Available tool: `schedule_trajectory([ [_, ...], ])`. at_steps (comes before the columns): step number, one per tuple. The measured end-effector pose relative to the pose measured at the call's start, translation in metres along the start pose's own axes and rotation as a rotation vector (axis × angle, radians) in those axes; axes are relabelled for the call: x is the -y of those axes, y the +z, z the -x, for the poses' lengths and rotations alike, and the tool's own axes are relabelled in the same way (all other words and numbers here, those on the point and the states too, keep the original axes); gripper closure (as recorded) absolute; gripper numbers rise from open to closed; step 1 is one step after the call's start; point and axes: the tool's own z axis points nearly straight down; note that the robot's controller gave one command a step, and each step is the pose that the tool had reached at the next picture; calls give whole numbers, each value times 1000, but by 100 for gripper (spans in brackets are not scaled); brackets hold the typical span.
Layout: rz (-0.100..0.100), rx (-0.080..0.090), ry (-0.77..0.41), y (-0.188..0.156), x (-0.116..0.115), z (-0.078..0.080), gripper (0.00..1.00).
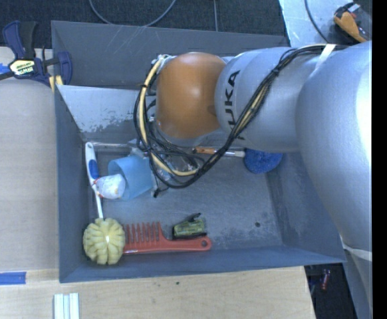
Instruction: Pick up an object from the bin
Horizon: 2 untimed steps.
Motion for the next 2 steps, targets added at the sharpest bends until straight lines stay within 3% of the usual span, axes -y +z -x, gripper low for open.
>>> schedule_trajectory([
  [1, -1, 4, 0, -18, 0, 1, 100],
  [2, 1, -4, 1, -45, 0, 0, 100],
])
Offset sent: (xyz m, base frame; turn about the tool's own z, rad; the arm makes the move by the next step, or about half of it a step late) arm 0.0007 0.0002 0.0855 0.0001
